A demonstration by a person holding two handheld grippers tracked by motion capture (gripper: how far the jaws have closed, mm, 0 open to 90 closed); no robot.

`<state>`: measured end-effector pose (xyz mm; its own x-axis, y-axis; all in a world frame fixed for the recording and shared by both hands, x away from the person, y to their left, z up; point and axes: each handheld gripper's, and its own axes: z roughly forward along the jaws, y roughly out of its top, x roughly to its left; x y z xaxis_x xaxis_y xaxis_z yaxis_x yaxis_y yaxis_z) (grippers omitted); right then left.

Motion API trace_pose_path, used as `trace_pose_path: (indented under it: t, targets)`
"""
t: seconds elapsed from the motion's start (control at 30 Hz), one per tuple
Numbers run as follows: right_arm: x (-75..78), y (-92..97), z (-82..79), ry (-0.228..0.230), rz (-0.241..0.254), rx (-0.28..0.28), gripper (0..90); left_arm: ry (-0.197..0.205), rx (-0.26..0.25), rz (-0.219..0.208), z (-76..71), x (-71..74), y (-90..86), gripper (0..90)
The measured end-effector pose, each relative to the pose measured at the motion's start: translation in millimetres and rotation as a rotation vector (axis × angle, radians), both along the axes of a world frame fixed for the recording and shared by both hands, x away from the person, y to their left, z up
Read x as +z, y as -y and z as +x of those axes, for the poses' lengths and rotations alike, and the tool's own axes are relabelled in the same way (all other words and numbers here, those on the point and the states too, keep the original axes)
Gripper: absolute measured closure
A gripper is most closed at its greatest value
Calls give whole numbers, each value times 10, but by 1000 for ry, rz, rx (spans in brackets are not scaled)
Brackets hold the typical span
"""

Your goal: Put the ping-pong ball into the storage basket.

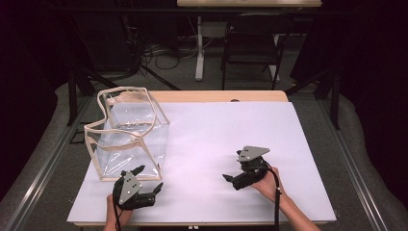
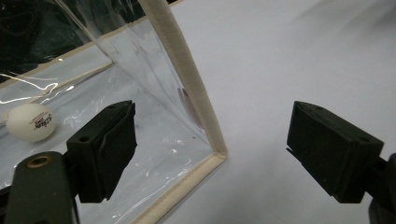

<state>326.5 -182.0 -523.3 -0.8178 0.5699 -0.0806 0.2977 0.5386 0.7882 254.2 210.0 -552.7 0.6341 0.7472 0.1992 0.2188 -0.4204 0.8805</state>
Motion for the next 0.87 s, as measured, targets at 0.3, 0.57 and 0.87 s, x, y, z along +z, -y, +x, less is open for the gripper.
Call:
trace_pose_path:
  t: [0.3,0.57,0.87]
  targets:
    - [-21,84,-51,-7,6,-21,12,-1,2,2,-2,-1,-4,159]
    - [-41,137,-89,-9,4,-37,1,-3,-1,6,-2,-1,-2,158]
    - [-74,148,-100,-10,0,-39,1,-8,2,10,10,-6,-1,158]
